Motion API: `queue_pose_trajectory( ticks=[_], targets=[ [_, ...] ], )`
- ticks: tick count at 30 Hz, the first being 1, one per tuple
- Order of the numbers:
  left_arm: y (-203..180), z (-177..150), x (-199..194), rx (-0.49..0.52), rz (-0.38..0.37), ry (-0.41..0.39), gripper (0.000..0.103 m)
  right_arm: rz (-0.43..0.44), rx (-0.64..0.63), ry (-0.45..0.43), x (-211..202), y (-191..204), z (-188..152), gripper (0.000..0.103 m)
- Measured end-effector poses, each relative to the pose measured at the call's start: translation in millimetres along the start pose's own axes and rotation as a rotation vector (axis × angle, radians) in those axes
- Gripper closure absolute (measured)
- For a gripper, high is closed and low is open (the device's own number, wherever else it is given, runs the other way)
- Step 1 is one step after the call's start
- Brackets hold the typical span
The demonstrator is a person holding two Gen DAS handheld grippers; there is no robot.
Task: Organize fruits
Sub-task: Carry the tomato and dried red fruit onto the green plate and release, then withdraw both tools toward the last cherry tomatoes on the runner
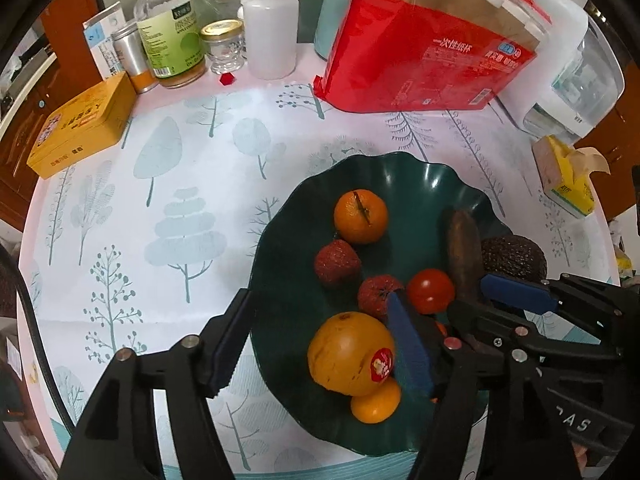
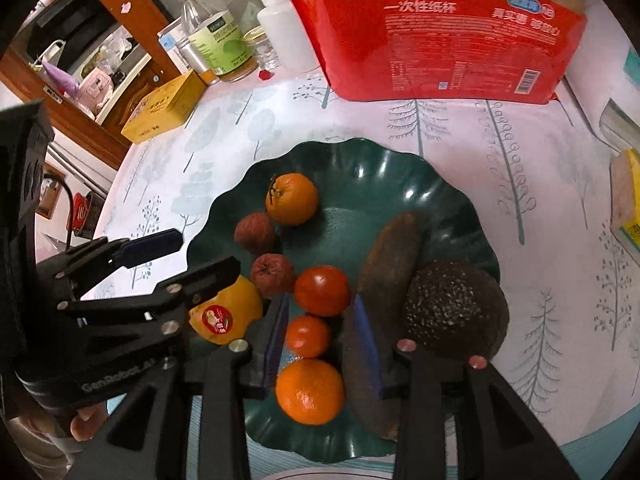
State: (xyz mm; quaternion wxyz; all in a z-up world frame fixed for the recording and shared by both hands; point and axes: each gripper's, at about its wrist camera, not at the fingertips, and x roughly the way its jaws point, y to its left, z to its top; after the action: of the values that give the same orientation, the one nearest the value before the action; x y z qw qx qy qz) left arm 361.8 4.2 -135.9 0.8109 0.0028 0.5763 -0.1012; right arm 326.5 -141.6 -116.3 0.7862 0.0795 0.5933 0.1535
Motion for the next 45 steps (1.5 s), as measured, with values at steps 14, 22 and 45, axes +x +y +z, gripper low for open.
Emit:
queue_pose_trajectory(
  ticks=[14, 22, 45],
  targets=[
    [-13.8, -20.7, -62.4, 0.013, 0.030, -0.054, 0.028, -0.033, -0.038, -0.086, -47.4, 9.8, -11.5, 0.063],
    [-27.0, -37.6, -133.8, 0.013, 0.035, -0.158, 0.021, -0.024, -0.060, -0.172, -104.2, 21.9, -27.2, 0.063],
    [-8.9, -191.7, -150.6, -0.131, 0.104, -0.228, 0.018, -0.015, -0.248, -0.146, -104.1, 60.9, -178.9, 0.063]
  ],
)
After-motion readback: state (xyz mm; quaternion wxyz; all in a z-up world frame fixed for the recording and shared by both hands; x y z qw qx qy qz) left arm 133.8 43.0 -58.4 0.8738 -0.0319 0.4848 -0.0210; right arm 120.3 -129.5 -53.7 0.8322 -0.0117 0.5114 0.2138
